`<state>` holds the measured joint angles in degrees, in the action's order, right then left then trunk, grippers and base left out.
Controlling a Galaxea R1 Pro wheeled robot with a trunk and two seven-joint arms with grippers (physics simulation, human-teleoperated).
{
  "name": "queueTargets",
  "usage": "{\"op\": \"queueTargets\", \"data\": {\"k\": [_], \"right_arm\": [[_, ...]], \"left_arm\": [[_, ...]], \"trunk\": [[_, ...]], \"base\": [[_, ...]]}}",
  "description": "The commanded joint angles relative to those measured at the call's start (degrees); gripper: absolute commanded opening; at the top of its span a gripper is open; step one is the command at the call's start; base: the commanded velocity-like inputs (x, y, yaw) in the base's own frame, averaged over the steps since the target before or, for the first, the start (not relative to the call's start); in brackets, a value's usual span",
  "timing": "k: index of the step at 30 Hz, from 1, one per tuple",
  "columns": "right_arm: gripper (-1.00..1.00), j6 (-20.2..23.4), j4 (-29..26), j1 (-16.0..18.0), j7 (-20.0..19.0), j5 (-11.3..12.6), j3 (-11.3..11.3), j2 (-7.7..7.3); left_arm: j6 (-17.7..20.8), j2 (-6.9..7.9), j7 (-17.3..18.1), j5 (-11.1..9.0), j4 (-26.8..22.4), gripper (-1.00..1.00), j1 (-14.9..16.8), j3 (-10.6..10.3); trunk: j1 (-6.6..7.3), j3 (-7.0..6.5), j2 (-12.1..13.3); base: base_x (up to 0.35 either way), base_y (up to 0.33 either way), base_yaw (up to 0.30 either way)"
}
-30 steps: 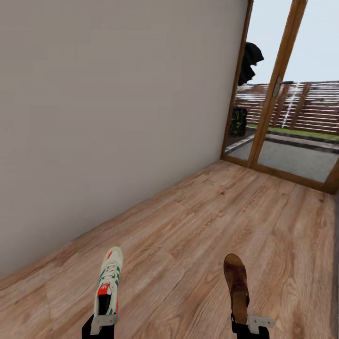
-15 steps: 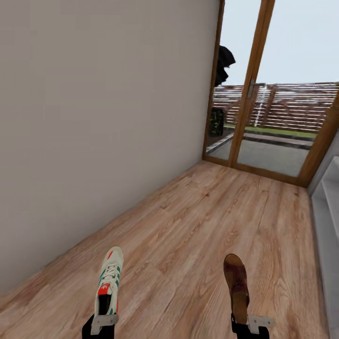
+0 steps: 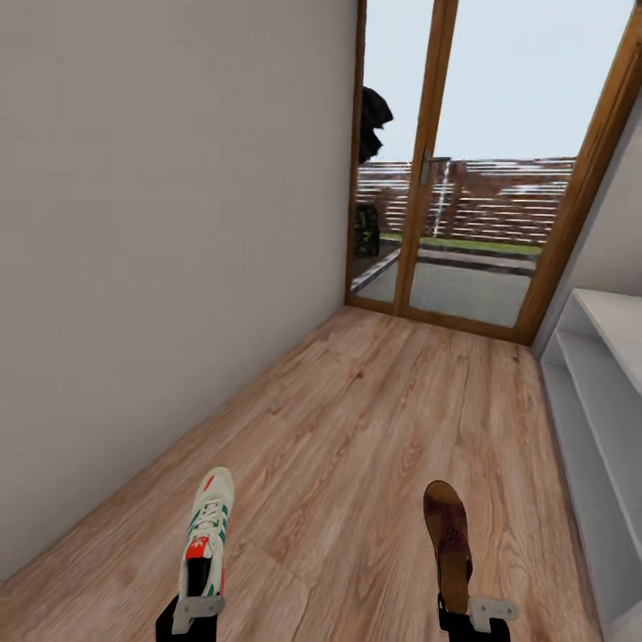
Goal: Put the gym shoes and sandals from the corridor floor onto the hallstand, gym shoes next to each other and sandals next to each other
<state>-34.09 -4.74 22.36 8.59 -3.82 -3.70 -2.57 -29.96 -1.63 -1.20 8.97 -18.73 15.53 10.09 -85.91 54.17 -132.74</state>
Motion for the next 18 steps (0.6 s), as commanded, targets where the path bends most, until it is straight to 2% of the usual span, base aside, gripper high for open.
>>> {"op": "queueTargets", "data": {"k": [1, 9, 18], "right_arm": [[-1.00, -0.2, 0.1, 0.0, 0.0, -0.2, -0.3, 0.02], [-1.00, -0.2, 0.1, 0.0, 0.0, -0.2, -0.3, 0.02], [-1.00, -0.2, 0.1, 0.0, 0.0, -0.2, -0.3, 0.02]], "left_arm": [[-0.2, -0.04, -0.1, 0.6, 0.0, -1.00, 0.0, 0.4], [-0.2, -0.04, 0.0, 0.6, 0.0, -1.00, 0.0, 0.4], [-0.2, -0.04, 0.1, 0.6, 0.0, -1.00, 0.0, 0.4]], "trunk": [[-0.02, 0.05, 0.0], [-0.02, 0.05, 0.0], [-0.02, 0.05, 0.0]], "base": [[0.336, 0.002, -0.300], [0.336, 0.094, -0.300], [0.310, 0.193, -0.300]]}}
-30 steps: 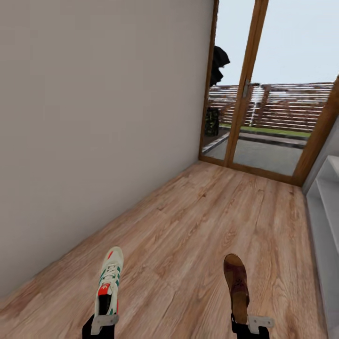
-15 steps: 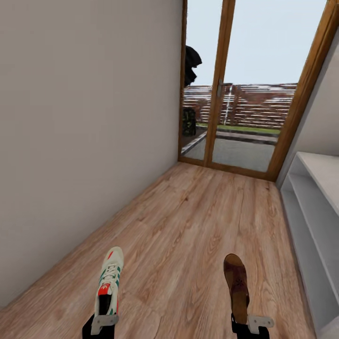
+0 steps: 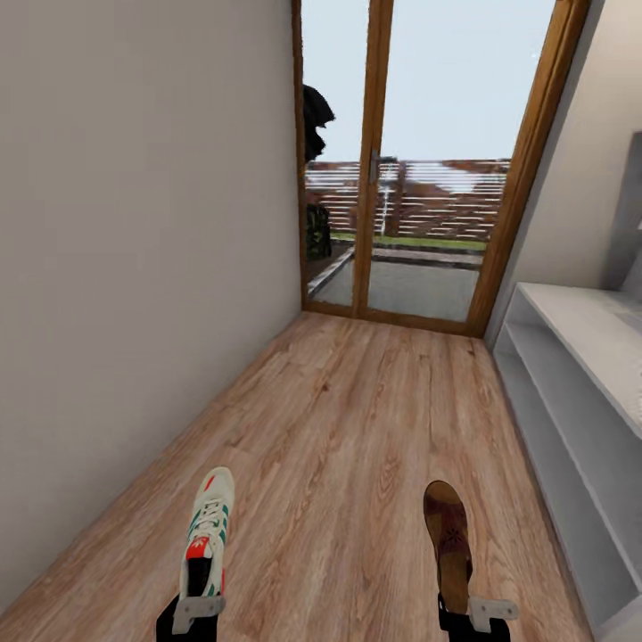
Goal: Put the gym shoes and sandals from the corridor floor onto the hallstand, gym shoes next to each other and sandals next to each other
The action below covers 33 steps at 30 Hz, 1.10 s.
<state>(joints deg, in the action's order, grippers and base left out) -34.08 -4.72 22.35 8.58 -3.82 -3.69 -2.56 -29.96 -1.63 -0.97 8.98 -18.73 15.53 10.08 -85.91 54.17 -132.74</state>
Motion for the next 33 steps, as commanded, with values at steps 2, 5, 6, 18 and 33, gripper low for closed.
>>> {"op": "queueTargets", "data": {"k": [2, 5, 6, 18, 33], "right_arm": [[-1.00, -0.2, 0.1, 0.1, 0.0, -0.2, -0.3, 0.02], [-1.00, -0.2, 0.0, 0.1, 0.0, -0.2, -0.3, 0.02], [-1.00, -0.2, 0.0, 0.1, 0.0, -0.2, -0.3, 0.02], [-1.00, -0.2, 0.0, 0.1, 0.0, -0.2, -0.3, 0.02], [-1.00, -0.2, 0.0, 0.1, 0.0, -0.2, -0.3, 0.02]], "left_arm": [[-0.2, -0.04, -0.1, 0.6, 0.0, -1.00, 0.0, 0.4], [-0.2, -0.04, -0.1, 0.6, 0.0, -1.00, 0.0, 0.4], [-0.2, -0.04, -0.1, 0.6, 0.0, -1.00, 0.0, 0.4], [-0.2, 0.03, -0.1, 0.6, 0.0, -1.00, 0.0, 0.4], [-0.2, 0.04, -0.1, 0.7, 0.0, -1.00, 0.0, 0.4]], "trunk": [[-0.02, 0.05, 0.0], [-0.02, 0.05, 0.0], [-0.02, 0.05, 0.0], [-0.02, 0.05, 0.0], [-0.02, 0.05, 0.0]], "base": [[0.296, 0.217, -0.300], [0.296, 0.217, -0.300], [0.296, 0.217, -0.300], [0.309, 0.164, -0.300], [0.326, 0.116, -0.299]]}}
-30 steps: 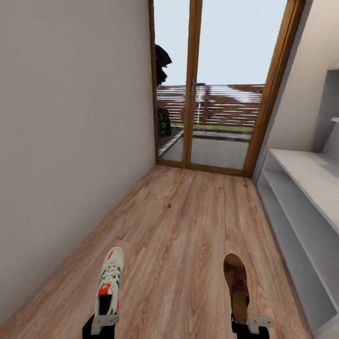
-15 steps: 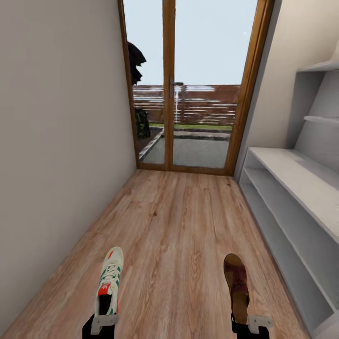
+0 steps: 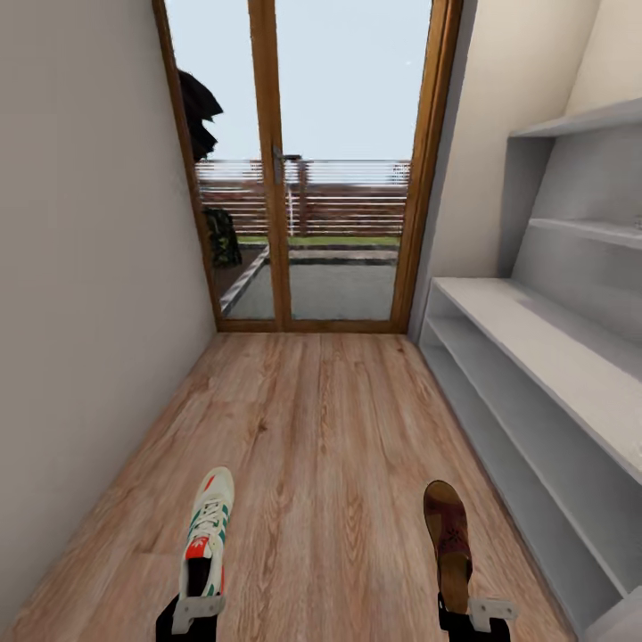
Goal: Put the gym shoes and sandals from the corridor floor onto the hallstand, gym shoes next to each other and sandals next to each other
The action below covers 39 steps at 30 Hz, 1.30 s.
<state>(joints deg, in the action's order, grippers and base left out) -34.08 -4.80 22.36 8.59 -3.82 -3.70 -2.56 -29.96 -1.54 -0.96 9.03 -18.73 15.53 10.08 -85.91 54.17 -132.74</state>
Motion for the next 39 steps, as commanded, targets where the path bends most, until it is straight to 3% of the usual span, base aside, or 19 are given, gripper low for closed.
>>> {"op": "queueTargets", "data": {"k": [1, 28, 39], "right_arm": [[-1.00, -0.2, 0.1, 0.1, 0.0, -0.2, -0.3, 0.02], [-1.00, -0.2, 0.0, 0.1, 0.3, -0.1, -0.4, 0.27], [-1.00, -0.1, 0.1, 0.1, 0.2, 0.0, -0.4, 0.37]], "left_arm": [[-0.2, -0.04, -0.1, 0.6, 0.0, -1.00, 0.0, 0.4], [-0.2, -0.13, -0.1, 0.6, 0.0, -1.00, 0.0, 0.4], [-0.3, -0.05, -0.1, 0.6, 0.0, -1.00, 0.0, 0.4]], "trunk": [[-0.02, 0.05, 0.0], [-0.02, 0.05, 0.0], [-0.02, 0.05, 0.0]], "base": [[0.334, 0.083, -0.237], [0.336, 0.074, -0.019], [0.290, 0.174, -0.239]]}}
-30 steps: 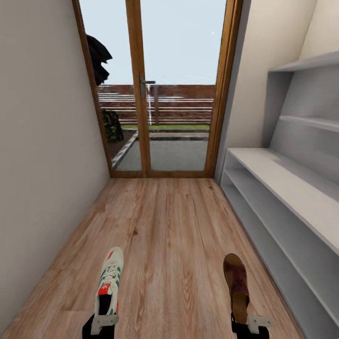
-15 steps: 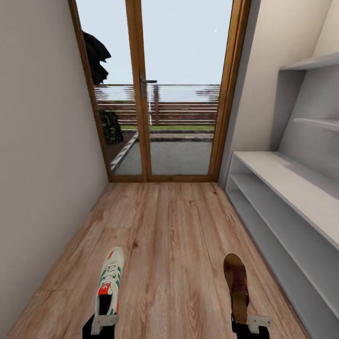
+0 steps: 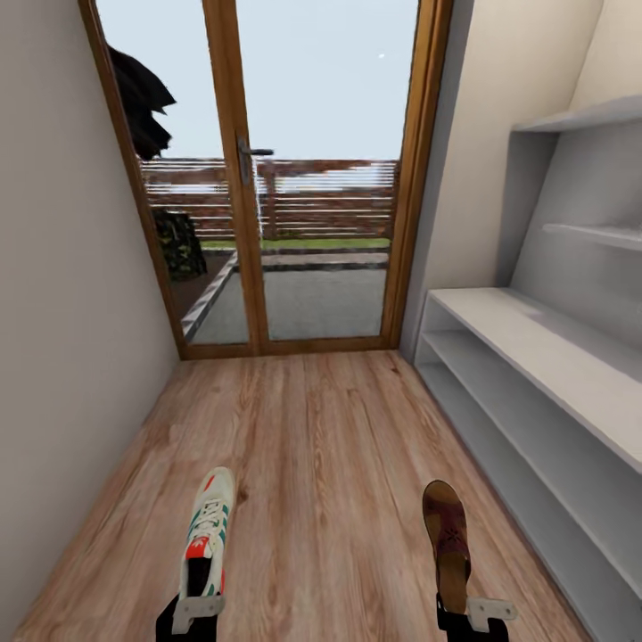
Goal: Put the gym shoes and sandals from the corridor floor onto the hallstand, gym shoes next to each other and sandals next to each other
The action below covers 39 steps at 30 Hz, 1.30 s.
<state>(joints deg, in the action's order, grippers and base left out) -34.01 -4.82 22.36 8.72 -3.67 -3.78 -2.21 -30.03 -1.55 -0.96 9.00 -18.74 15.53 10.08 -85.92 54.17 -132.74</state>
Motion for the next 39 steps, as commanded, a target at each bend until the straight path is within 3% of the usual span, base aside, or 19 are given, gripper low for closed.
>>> {"op": "queueTargets", "data": {"k": [1, 22, 39], "right_arm": [[-1.00, -0.2, 0.1, 0.1, 0.0, -0.2, -0.4, 0.01], [-1.00, -0.2, 0.1, 0.1, 0.0, -0.2, -0.4, 0.01], [-1.00, -0.2, 0.1, 0.1, 0.0, -0.2, -0.4, 0.05]], "left_arm": [[-0.2, -0.05, -0.1, 0.6, 0.0, -1.00, 0.0, 0.4], [-0.2, -0.06, 0.0, 0.7, 0.2, -1.00, 0.0, 0.4], [-0.2, -0.03, -0.1, 0.7, 0.2, -1.00, 0.0, 0.4]], "trunk": [[-0.01, 0.05, 0.0], [-0.01, 0.05, 0.0], [-0.01, 0.05, 0.0]], "base": [[0.245, 0.236, -0.267], [0.242, 0.230, -0.268], [0.094, 0.043, -0.268]]}}
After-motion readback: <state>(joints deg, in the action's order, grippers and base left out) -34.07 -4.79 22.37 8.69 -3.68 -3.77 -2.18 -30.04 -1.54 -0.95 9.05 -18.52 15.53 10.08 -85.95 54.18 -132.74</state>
